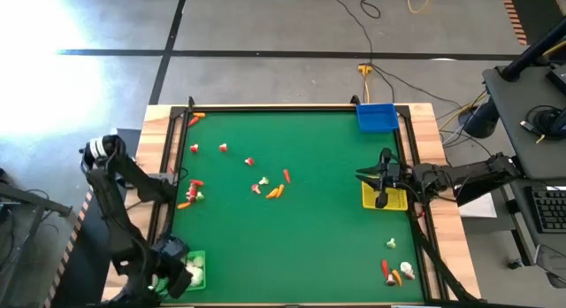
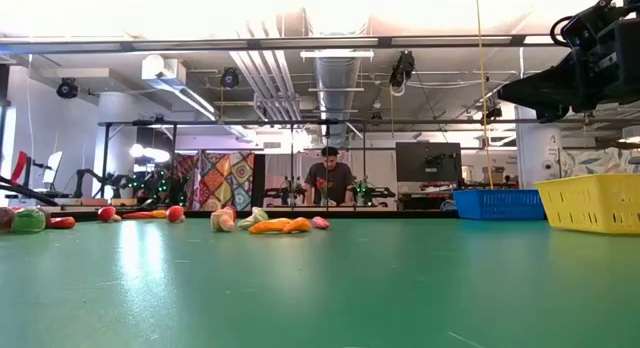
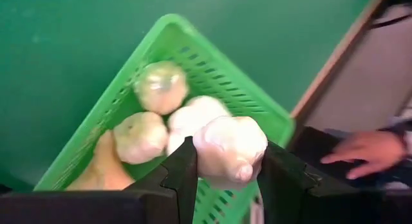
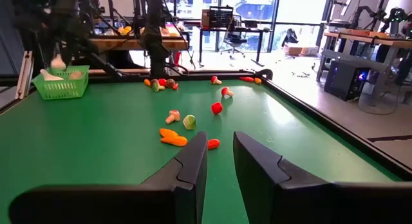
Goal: Sort produce into baskets
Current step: Put the white garlic into the green bin
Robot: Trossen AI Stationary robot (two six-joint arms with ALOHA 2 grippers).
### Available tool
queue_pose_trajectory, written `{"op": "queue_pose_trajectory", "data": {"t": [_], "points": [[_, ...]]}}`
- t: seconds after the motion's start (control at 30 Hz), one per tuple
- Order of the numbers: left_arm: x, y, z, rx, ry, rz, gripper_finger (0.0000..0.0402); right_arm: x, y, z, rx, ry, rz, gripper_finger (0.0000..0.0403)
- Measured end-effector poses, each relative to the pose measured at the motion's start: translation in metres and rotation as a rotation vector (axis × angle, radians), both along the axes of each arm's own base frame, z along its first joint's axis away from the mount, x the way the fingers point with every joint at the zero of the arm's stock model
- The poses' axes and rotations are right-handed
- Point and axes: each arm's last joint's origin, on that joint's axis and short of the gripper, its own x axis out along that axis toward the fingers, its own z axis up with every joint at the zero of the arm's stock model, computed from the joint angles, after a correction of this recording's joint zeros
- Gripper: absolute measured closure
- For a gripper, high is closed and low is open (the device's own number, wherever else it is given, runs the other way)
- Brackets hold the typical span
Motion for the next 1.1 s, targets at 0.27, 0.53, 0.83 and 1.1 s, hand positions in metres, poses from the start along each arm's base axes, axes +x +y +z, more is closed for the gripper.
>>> {"op": "queue_pose_trajectory", "data": {"t": [0.27,0.53,0.83,1.1], "points": [[0.001,0.003,0.008,0.041,0.064,0.024,0.0269,0.0,0.0,0.0,0.0,0.0,0.0,0.0335],[-0.003,0.006,0.018,0.062,0.192,0.018,0.0191,0.0,0.0,0.0,0.0,0.0,0.0,0.0335],[0.007,0.02,0.051,0.281,0.006,0.016,0.0165,0.0,0.0,0.0,0.0,0.0,0.0,0.0335],[0.054,0.058,0.063,0.696,-0.235,-0.128,0.0169,0.0,0.0,0.0,0.0,0.001,0.0,0.0335]]}}
